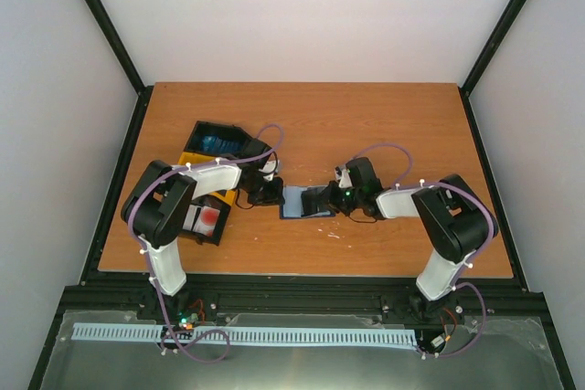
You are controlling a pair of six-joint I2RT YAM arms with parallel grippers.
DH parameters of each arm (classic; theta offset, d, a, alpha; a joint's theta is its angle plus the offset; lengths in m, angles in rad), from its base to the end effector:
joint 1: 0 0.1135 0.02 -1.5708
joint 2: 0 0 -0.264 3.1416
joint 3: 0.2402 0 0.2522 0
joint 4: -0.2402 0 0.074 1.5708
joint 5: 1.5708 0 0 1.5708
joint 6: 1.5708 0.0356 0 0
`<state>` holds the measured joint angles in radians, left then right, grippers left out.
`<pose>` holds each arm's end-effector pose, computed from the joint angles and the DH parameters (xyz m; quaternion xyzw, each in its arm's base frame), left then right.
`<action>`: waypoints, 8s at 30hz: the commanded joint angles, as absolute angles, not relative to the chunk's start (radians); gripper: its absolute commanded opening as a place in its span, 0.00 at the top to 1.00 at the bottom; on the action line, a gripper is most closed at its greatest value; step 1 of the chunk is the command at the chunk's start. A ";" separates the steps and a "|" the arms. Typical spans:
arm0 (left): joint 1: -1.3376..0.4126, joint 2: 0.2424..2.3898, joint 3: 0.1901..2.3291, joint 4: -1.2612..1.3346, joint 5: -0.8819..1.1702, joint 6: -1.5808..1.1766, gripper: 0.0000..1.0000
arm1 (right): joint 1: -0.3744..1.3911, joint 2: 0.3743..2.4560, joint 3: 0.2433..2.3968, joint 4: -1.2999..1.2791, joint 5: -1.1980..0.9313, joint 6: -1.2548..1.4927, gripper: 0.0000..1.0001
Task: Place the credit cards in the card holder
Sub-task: Insert the credit card into the card holder, then close the card holder at the center of the board.
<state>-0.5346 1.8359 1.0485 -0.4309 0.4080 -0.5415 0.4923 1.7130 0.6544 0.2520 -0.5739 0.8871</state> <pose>0.2865 -0.1861 0.1369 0.0322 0.9642 -0.2593 0.0452 0.2567 0.1596 0.1157 0.0711 0.8934 0.4301 0.1088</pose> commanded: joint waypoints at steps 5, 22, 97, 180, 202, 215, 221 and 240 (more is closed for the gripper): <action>-0.538 1.873 1.061 -0.455 0.373 -0.542 0.95 | 0.498 1.767 0.658 0.291 -0.573 0.909 0.97; -0.538 1.871 1.063 -0.460 0.365 -0.541 0.95 | 0.535 1.809 0.698 0.324 -0.607 0.912 0.97; -0.538 1.866 1.066 -0.473 0.375 -0.543 0.84 | 0.607 1.860 1.031 -0.138 -0.460 0.680 0.55; -0.500 1.891 1.005 0.249 1.034 -0.813 0.25 | 0.535 1.828 0.991 -0.458 -0.247 0.537 0.71; -0.502 1.967 1.141 -0.027 0.921 -0.618 0.44 | 0.534 1.746 1.012 -0.318 -0.024 0.414 0.77; -0.503 1.981 1.212 -0.130 0.864 -0.551 0.48 | 0.535 1.771 1.022 -0.174 -0.082 0.322 0.74; -0.503 1.984 1.221 -0.153 0.839 -0.536 0.48 | 0.535 1.783 1.041 -0.216 -0.098 0.345 0.73; -0.572 2.045 1.324 -0.201 0.774 -0.518 0.39 | 0.470 1.680 0.956 -0.288 -0.050 0.532 0.75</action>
